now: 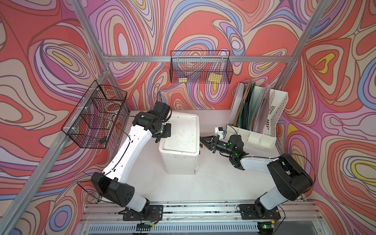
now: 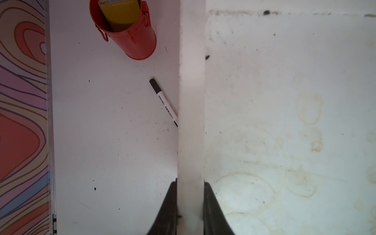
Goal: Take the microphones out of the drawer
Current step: Open the drawer in the storage box.
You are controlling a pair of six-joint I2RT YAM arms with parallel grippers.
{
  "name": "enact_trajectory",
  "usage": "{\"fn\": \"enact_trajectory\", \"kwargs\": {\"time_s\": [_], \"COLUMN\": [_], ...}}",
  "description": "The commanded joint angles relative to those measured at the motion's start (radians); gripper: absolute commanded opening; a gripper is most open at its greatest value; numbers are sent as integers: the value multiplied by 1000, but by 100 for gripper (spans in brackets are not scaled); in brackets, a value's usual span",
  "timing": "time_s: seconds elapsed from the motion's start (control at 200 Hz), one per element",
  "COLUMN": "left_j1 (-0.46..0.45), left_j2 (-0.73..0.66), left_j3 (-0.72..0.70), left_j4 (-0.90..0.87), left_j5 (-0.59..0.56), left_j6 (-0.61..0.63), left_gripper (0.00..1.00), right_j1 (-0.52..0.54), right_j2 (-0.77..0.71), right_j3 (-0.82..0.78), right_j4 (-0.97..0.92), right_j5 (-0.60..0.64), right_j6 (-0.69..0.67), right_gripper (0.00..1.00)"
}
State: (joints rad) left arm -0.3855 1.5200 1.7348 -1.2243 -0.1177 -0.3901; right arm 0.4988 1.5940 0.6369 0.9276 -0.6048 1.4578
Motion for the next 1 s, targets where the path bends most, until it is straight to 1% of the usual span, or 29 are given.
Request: {"fn": "enact_trajectory", "kwargs": {"time_s": [0.0,0.085,0.245,0.401,0.526,0.651,0.786,0.991], "left_j1": [-5,-6,-4,-4,-4,-4,-5,-5], "left_j2": [-43,-44,-47,-49,-50,-50,-53,-55], "left_j3": [-2,-2,-2,-4,-11,-6,-6,-6], "left_j4": [37,37,37,34,36,37,41,44], "left_j5": [18,16,9,5,4,7,0,-9], "left_j6": [-22,-22,-18,-14,-12,-10,-6,2], "left_gripper": [3,3,3,3,2,0,0,0], "right_j1": [18,18,18,14,-7,-37,-86,-166], "right_j2": [5,3,-6,-44,-110,-191,-268,-337], "right_j3": [-3,-3,-4,-3,2,19,29,79], "right_j4": [65,64,53,-36,-170,-370,-529,-753], "right_j5": [-5,-4,3,12,21,29,34,35], "right_j6": [-5,-11,-23,-67,-134,-229,-292,-396], "right_gripper": [9,0,0,0,0,0,0,0]}}
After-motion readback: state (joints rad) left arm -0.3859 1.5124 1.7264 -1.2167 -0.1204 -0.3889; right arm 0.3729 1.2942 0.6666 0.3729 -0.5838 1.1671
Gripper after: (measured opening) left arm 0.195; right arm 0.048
